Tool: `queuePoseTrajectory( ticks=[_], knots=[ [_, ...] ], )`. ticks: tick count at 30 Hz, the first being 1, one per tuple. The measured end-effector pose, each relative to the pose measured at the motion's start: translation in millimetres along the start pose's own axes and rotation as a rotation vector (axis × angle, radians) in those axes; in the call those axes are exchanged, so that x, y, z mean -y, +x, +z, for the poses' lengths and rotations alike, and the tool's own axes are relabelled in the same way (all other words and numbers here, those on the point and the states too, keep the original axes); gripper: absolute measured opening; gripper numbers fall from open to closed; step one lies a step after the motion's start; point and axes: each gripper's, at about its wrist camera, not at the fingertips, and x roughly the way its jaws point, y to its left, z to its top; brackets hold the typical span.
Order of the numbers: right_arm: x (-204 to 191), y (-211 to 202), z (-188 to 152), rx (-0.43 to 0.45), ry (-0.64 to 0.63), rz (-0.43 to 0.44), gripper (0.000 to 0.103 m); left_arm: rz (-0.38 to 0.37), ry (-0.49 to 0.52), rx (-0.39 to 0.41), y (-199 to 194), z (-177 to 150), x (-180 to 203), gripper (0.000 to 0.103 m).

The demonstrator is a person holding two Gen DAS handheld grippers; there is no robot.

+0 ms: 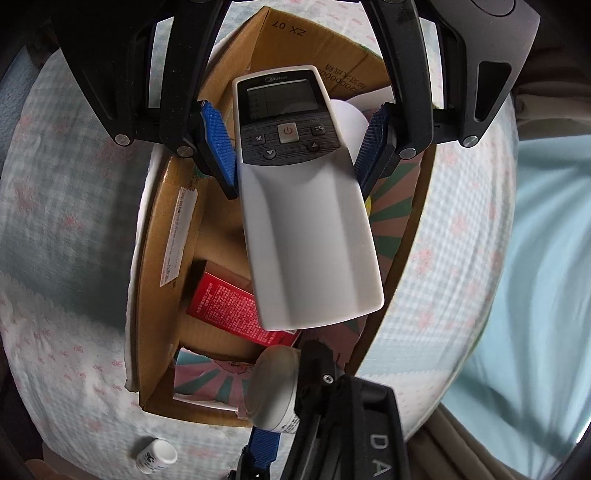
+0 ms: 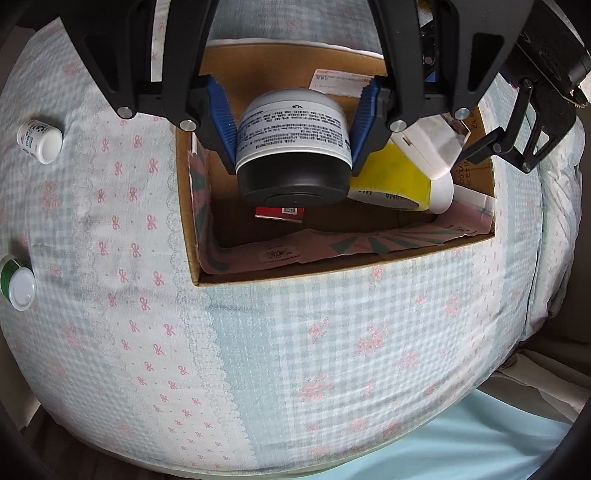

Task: Organize rigid objects
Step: 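Carry the remote and black-lidded jar into the cardboard box and open both tools, then lift both tools out of the box toward the green jar and vitamin bottle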

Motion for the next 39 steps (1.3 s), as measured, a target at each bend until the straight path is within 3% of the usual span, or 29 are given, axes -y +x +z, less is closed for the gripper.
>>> queuePoseTrajectory(
  ticks=[6,7,8,9,10,11,13,24,39],
  knots=[
    [-7,15,11,-0.028,0.016,0.038,0.052,0.01,0.043,-0.011,5,-1,8,0.059],
    [-9,17,12,-0.028,0.017,0.043,0.053,0.032,0.058,-0.01,4,-1,11,0.068],
    [-11,19,14,-0.025,0.019,0.048,0.053,0.059,0.07,-0.004,2,-1,13,0.09],
    [-12,21,15,-0.027,0.022,0.055,0.053,0.1,0.069,0.019,-2,-2,13,0.099],
    [-12,22,17,-0.027,0.03,0.072,0.061,0.089,0.059,0.042,-8,-2,12,0.103],
    [-12,21,18,-0.017,0.044,0.088,0.083,0.062,0.037,0.054,-13,-3,9,0.103],
    [-10,13,19,0.033,0.07,0.119,0.103,0.055,-0.008,0.052,-17,-4,4,0.103],
    [-5,-18,5,0.081,0.092,0.067,0.103,0.019,-0.176,0.029,-36,-18,-10,0.103],
    [-16,-81,-29,0.107,0.047,0.056,0.103,0.064,-0.235,0.065,-94,-18,-16,0.103]
  ],
)
